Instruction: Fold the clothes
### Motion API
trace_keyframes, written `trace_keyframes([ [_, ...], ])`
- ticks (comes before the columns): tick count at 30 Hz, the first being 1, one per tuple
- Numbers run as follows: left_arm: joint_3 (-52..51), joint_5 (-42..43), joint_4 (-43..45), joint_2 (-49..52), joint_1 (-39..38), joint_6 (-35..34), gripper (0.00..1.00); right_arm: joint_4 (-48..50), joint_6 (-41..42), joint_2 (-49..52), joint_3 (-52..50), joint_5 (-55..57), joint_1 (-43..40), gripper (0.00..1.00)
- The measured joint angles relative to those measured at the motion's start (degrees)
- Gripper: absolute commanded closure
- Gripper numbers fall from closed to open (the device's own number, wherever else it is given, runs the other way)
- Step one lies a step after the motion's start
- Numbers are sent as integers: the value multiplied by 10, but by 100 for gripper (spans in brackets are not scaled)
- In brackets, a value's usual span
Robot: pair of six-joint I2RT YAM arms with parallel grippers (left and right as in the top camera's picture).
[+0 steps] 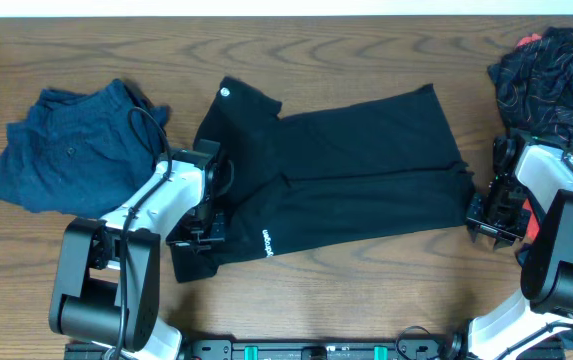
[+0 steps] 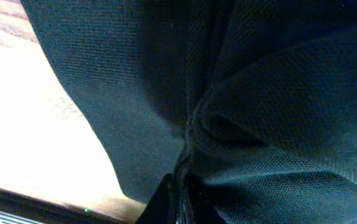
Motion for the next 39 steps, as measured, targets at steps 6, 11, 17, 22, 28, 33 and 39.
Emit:
trace_keyframes([
  [6,0,0,16,0,0,0,94,68,-21,-67,-4,-35,2,63],
  [11,0,-1,26,0,0,0,94,176,-56,-158,-3,-103,5,83],
  [17,0,-2,30,0,0,0,93,217,-88,-149,-2,-164,5,97],
  [22,0,-2,33,0,0,0,93,218,-103,-88,-2,-189,16,97],
  [28,0,-2,33,0,0,0,93,217,-112,-24,-3,-191,22,98],
  [33,0,-2,31,0,0,0,92,190,-114,-11,-3,-165,22,95],
  [39,0,-3,20,0,0,-2,74,136,-103,-12,-2,-98,22,98],
])
